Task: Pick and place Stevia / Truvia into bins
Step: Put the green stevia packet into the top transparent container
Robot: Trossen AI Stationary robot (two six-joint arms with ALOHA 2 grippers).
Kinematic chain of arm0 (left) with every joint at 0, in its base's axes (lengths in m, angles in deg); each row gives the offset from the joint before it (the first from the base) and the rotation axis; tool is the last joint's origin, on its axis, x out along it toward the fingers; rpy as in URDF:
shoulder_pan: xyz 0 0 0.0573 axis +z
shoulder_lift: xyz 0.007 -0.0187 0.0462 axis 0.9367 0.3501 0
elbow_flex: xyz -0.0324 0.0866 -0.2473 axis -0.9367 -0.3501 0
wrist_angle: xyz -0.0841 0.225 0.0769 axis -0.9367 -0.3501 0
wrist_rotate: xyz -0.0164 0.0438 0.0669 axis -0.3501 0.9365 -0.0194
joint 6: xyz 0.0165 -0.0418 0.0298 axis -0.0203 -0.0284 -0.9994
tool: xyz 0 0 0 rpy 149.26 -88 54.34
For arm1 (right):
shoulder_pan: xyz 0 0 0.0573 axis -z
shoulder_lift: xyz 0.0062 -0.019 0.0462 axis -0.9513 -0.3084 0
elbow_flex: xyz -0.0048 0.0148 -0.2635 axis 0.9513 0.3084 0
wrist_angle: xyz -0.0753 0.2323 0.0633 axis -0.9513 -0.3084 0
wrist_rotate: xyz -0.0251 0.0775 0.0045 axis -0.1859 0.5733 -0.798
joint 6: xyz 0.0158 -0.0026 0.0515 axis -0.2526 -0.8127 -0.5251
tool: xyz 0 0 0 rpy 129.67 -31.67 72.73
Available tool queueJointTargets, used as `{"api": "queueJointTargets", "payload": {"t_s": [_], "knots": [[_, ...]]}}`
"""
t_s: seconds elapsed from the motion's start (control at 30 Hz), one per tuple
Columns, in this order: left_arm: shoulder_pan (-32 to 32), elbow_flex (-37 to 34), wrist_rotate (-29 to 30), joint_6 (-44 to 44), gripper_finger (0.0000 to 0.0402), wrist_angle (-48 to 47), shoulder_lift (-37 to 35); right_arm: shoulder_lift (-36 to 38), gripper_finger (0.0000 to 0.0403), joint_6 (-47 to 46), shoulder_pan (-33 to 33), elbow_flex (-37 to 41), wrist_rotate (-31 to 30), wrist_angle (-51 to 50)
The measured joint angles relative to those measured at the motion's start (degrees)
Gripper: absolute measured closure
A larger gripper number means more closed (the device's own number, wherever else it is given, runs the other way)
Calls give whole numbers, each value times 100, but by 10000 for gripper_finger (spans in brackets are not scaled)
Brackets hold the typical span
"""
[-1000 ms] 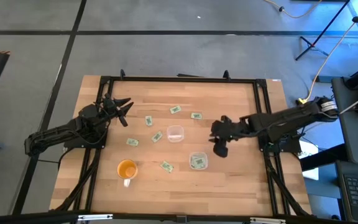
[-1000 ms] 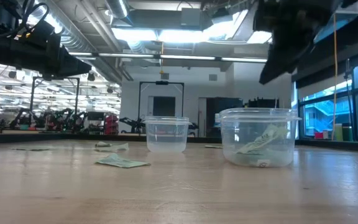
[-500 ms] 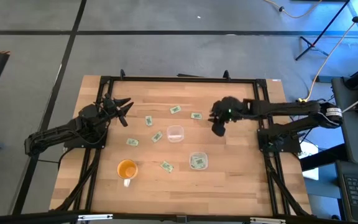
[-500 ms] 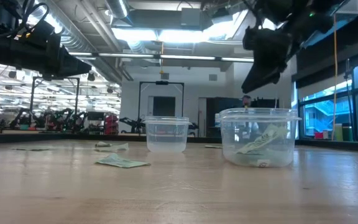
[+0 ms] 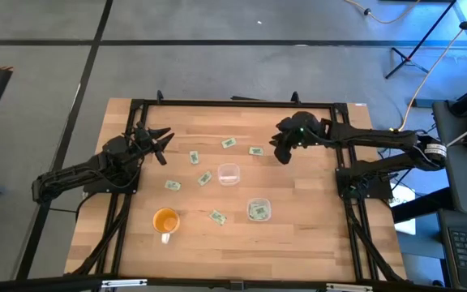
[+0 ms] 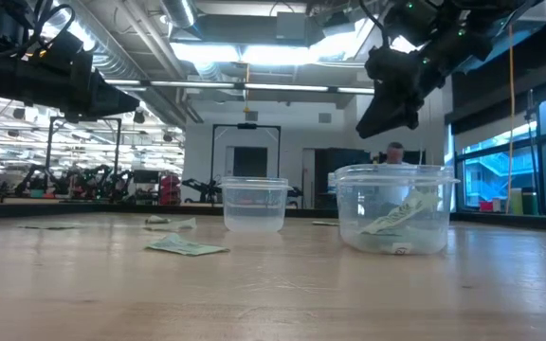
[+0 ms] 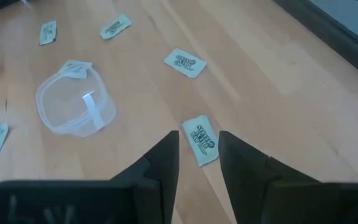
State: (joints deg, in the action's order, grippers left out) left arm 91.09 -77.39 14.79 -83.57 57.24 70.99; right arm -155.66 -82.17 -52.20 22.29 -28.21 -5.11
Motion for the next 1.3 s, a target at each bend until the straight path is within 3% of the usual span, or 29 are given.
{"api": "queueJointTargets", "payload": {"t_s": [0.3, 0.47, 0.57, 0.7, 0.77, 0.9, 1.1, 1.2, 1.3], "knots": [[2, 0, -205, 2, 288, 0, 1, -72, 286, 126, 138, 192, -11, 514], [2, 0, -234, 36, 288, -2, 0, -39, 286, 324, 673, 635, 1095, 1460], [2, 0, -316, 387, 288, -2, 0, -33, 286, 463, 1001, 734, 1405, 1882], [2, 0, -1133, 1008, 287, -5, 116, -33, 286, 715, 1355, 737, 1383, 1885], [-4, 0, -1518, 1236, 287, 21, 270, -33, 286, 729, 1457, 737, 1389, 1884], [-7, 0, -1493, 1543, 286, 52, 756, -33, 286, 705, 1556, 737, 1392, 1910], [-11, 0, -2099, 2005, 256, 655, 1598, -33, 286, 469, 1563, 737, 1394, 1973], [-10, 8, -2057, 1906, 234, 1024, 2012, -33, 286, 428, 1563, 737, 1392, 2028], [26, 121, -1522, 2115, 222, 1002, 2467, -33, 286, 389, 1563, 737, 1391, 2037]]}}
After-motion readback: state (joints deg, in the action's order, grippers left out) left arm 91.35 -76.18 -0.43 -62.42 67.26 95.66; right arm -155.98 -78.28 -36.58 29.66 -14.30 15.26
